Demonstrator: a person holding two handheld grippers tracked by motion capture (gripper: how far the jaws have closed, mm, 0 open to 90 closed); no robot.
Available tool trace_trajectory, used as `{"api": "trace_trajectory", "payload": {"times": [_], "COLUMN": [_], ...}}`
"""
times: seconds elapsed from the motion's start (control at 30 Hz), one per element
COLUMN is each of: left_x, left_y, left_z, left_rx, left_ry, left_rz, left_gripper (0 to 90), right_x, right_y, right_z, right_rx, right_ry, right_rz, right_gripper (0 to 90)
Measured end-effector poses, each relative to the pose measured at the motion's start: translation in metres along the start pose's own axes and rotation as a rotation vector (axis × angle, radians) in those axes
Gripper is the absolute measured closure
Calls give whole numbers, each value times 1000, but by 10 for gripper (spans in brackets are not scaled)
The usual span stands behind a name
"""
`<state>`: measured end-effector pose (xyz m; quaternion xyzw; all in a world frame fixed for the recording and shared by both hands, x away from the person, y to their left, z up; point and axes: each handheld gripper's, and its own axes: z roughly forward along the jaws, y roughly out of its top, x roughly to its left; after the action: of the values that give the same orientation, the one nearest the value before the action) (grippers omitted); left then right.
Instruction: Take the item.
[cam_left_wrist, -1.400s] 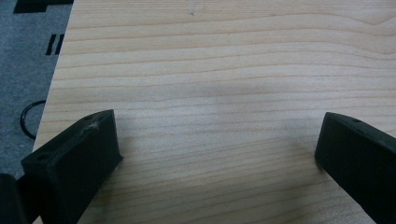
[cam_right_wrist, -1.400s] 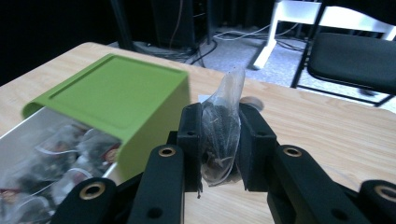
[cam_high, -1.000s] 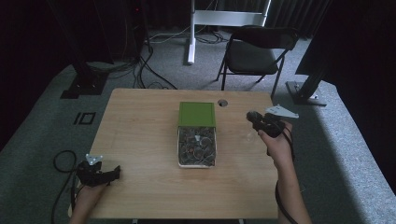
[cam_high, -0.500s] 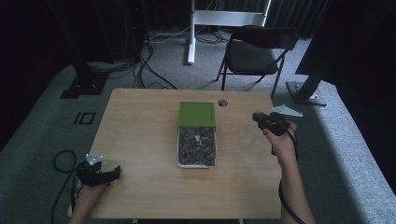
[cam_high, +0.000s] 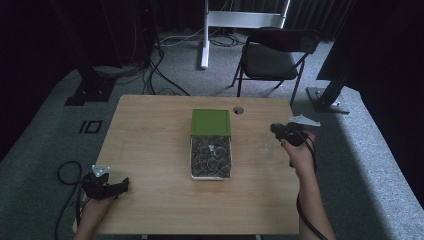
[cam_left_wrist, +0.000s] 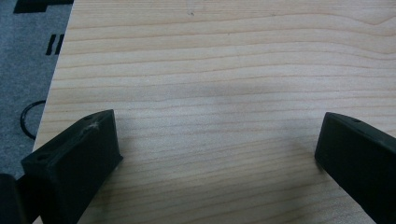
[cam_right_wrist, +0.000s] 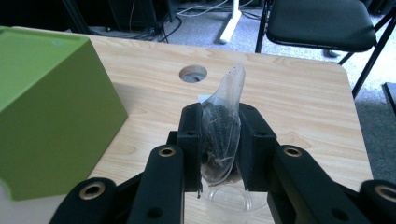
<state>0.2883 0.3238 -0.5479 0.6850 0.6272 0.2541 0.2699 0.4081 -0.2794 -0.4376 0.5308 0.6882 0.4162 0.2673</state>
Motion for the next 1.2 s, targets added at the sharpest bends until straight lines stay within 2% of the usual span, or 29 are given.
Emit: {"api": "trace_trajectory", "payload": {"times": [0.5,1.0,1.2], "left_x": [0,0,0], "left_y": [0,0,0], "left_z": [0,0,0], "left_rx": [0,0,0], "left_ry": [0,0,0], "left_rz": [0,0,1], "left_gripper": [3,3,3], "right_x": [-4,-5,-2], "right_y": [-12,-5,-5], "right_z": [11,6,1], "right_rx": [49,27,21], "right_ry": [-18,-6,15], "right_rz": [-13,-12,-16], "right_gripper": [716,578,514]}}
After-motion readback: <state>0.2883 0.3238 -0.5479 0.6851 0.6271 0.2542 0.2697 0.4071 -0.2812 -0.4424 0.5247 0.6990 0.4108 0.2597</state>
